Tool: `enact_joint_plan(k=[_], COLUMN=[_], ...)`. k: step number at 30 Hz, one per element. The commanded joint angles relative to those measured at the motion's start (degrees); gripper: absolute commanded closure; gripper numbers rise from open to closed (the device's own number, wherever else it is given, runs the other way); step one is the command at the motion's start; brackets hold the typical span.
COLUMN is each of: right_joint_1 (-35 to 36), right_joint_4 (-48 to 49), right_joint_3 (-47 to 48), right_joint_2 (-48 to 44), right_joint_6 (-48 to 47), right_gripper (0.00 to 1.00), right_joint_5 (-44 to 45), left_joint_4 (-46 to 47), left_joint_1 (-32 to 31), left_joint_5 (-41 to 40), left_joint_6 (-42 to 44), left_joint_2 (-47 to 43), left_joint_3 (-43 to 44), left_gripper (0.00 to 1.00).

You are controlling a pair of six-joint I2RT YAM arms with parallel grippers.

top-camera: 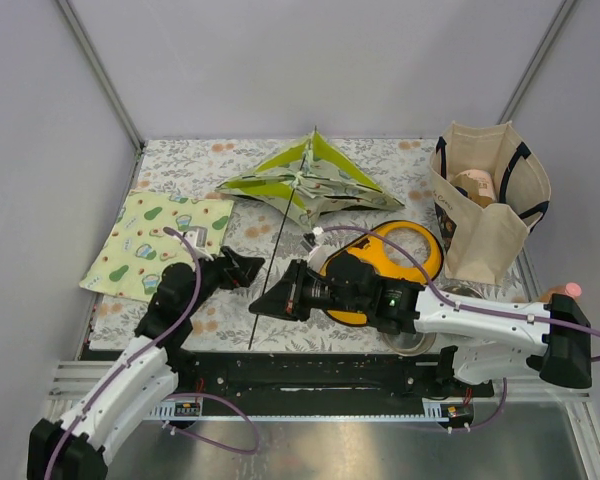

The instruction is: Set up the pet tent

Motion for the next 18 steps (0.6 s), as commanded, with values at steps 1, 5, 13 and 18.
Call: enact_joint_plan(k=[1, 5, 13, 18], right_joint_1=[-1.26, -1.70, -2.40, -2.49], right_joint_4=[5.00, 5.54, 5.71, 8.43], right_joint_3=[5.10, 9.66, 14.24, 14.33], right_joint_2=[0.49, 2.16, 4.62, 5.76], right_joint_6=[3.48, 4.72, 6.65, 9.37], right_gripper=[1.00, 1.00, 1.00, 1.00], right_joint_5=[-1.89, -2.41, -3.91, -4.79], left_joint_4=[27.96, 38.78, 60.40, 77.19], left_joint_1=[-2.01, -6.31, -14.67, -19.68], left_joint_5=[1.05, -2.28, -8.35, -18.27], left_joint_6=[-0.53, 1.13, 5.88, 10.45], left_joint_2=[7.95, 18.76, 40.64, 51.63], left_joint_3=[-2.41, -1.36, 1.63, 1.01], left_gripper=[0.09, 0.09, 0.09, 0.09])
